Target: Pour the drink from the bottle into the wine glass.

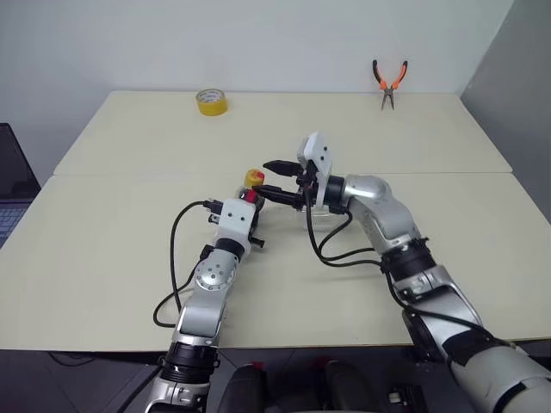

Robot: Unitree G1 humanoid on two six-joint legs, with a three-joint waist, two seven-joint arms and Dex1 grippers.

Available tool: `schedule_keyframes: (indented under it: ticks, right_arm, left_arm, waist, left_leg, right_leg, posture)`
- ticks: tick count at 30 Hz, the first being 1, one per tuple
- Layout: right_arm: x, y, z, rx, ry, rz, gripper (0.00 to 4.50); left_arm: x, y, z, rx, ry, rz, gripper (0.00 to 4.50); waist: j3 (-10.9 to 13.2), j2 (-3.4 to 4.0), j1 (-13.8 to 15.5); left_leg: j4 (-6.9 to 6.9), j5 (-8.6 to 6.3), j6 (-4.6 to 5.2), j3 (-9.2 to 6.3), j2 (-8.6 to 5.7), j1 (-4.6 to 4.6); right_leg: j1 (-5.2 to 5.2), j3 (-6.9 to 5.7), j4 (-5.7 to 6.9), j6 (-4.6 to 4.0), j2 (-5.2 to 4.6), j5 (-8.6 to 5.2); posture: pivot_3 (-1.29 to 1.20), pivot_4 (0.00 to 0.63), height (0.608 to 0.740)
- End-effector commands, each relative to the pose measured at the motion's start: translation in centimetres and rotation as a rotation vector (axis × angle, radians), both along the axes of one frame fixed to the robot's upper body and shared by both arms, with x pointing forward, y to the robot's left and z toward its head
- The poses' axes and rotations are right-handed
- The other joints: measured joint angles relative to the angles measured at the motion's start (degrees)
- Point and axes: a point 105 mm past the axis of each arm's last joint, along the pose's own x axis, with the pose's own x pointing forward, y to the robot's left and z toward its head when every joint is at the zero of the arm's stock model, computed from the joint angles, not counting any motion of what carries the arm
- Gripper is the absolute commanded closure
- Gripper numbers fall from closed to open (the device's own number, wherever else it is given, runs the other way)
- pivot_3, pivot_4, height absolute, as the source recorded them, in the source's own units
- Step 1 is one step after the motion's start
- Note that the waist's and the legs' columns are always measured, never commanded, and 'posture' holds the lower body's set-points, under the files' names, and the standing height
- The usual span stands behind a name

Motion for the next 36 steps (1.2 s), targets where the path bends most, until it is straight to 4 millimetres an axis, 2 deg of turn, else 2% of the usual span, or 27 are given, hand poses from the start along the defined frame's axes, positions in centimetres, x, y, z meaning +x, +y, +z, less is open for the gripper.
schedule_keyframes:
  ticks: [1,6,10,13,16,25,36]
  right_arm:
    - [-2.2,0.6,2.5,0.080,-0.042,0.020,0.89]
    - [-3.9,1.0,2.6,0.150,-0.062,-0.222,0.89]
    - [-5.3,1.5,3.6,0.195,-0.062,-0.260,0.89]
    - [-5.1,1.4,3.7,0.202,-0.059,-0.300,0.89]
    - [-5.2,2.2,3.7,0.210,-0.039,-0.293,0.89]
    - [-3.4,2.8,3.7,0.187,-0.062,-0.343,0.89]
    - [-1.1,1.1,3.8,0.205,-0.032,-0.431,0.89]
  left_arm:
    - [-0.3,-0.4,2.9,-0.015,-0.115,-0.019,3.66]
    - [-0.2,-0.3,3.3,-0.017,-0.135,0.001,3.66]
    - [0.0,0.1,3.6,-0.020,-0.152,0.030,3.69]
    - [0.1,0.1,3.7,-0.019,-0.162,0.040,3.71]
    - [0.2,0.0,3.8,-0.019,-0.173,0.045,3.71]
    - [0.1,-0.3,3.6,-0.020,-0.172,0.038,3.71]
    - [-0.1,-0.2,3.3,-0.020,-0.160,0.037,3.71]
  waist:
    - [0.00,0.00,-0.14]
    - [0.00,0.00,-0.09]
    - [0.00,0.00,-0.06]
    - [0.00,-0.01,-0.05]
    - [0.00,-0.01,-0.06]
    - [0.00,-0.01,-0.08]
    - [0.00,-0.01,-0.14]
  left_leg:
    - [0.00,0.00,0.00,0.00,0.00,0.00]
    - [-0.01,0.00,0.00,-0.05,0.00,0.01]
    - [0.03,0.00,-0.01,-0.03,-0.03,-0.01]
    - [0.02,0.00,-0.01,-0.07,-0.03,0.00]
    - [0.01,0.00,-0.01,-0.05,-0.03,0.00]
    - [0.01,0.00,-0.01,-0.06,-0.03,0.00]
    - [0.00,0.00,0.00,-0.03,-0.01,0.00]
  right_leg:
    - [0.00,0.00,0.00,0.00,0.00,0.00]
    - [0.00,-0.02,0.02,0.01,0.02,-0.01]
    - [0.00,0.00,0.01,0.01,0.01,-0.01]
    - [0.00,-0.05,0.00,0.02,0.03,-0.01]
    - [0.00,-0.03,-0.01,0.02,0.03,-0.01]
    - [0.00,-0.04,-0.02,0.01,0.05,-0.01]
    - [0.00,-0.01,-0.04,0.01,0.05,-0.01]
  posture:
    - [0.00,0.150,0.740]
    - [0.00,0.150,0.740]
    - [0.00,0.150,0.740]
    - [0.00,0.150,0.740]
    - [0.00,0.150,0.740]
    - [0.00,0.150,0.740]
    - [0.00,0.150,0.740]
